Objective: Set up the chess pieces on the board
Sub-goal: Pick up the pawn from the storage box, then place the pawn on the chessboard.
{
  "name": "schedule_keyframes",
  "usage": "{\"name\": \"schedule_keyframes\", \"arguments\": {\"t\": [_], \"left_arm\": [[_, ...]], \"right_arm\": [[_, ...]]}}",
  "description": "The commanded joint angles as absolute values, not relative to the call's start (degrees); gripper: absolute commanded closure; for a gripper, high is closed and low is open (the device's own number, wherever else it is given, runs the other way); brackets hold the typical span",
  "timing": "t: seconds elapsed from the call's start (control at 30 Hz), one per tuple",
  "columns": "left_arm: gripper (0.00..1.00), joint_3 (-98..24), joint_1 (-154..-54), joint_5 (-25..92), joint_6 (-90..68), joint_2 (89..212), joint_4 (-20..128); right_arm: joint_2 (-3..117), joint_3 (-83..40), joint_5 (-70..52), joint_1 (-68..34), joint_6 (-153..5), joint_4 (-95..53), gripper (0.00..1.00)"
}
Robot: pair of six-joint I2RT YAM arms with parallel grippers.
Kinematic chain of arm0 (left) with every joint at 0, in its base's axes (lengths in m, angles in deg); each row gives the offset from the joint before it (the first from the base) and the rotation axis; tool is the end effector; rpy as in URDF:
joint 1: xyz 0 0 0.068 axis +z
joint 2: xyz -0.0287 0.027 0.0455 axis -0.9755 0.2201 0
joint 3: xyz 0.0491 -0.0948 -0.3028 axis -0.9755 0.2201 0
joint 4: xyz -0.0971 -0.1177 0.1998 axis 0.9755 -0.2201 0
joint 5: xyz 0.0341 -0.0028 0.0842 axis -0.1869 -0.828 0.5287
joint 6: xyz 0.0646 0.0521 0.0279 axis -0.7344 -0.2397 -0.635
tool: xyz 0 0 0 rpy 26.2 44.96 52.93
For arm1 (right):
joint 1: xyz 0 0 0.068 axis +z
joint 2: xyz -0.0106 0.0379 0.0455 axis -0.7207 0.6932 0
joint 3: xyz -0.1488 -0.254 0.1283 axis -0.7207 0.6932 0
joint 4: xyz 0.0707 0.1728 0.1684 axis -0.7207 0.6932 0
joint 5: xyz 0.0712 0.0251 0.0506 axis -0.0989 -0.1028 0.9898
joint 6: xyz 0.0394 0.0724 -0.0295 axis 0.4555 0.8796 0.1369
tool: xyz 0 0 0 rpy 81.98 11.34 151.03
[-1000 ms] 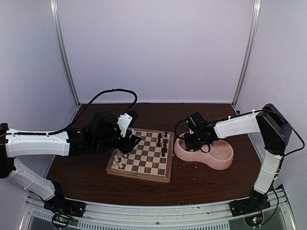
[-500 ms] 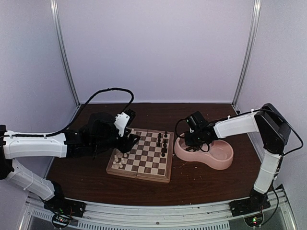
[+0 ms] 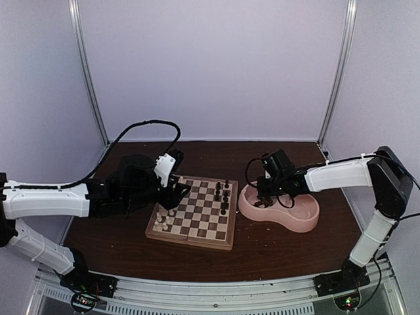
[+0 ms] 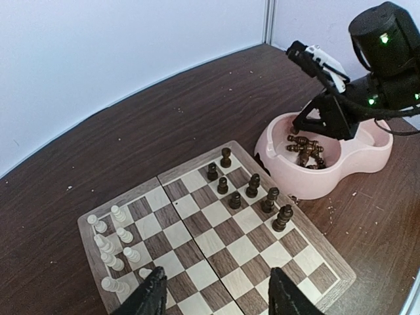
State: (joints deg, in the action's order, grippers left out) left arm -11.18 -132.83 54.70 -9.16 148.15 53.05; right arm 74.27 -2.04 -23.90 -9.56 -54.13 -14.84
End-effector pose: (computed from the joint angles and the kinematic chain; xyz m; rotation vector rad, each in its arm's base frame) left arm 0.1844 -0.2375 0.2955 0.5909 1.9640 -0.5360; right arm 0.3096 0.2168 0.1956 -0.1494 2.4439 0.3401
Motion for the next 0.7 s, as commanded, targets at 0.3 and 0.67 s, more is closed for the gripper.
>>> {"name": "schedule_keyframes", "arguments": {"t": [0.3, 0.67], "left_arm": [[0.46, -10.1, -132.7, 55.4, -9.9, 147.6, 56.3], [0.44, -8.5, -132.6, 59.3, -6.7, 146.6, 58.0]], "right_arm": [[61.7, 4.4, -15.8, -3.7, -62.5, -25.8, 0.87], [68.1, -2.4, -12.5, 12.3, -76.4, -24.1, 0.86]]}}
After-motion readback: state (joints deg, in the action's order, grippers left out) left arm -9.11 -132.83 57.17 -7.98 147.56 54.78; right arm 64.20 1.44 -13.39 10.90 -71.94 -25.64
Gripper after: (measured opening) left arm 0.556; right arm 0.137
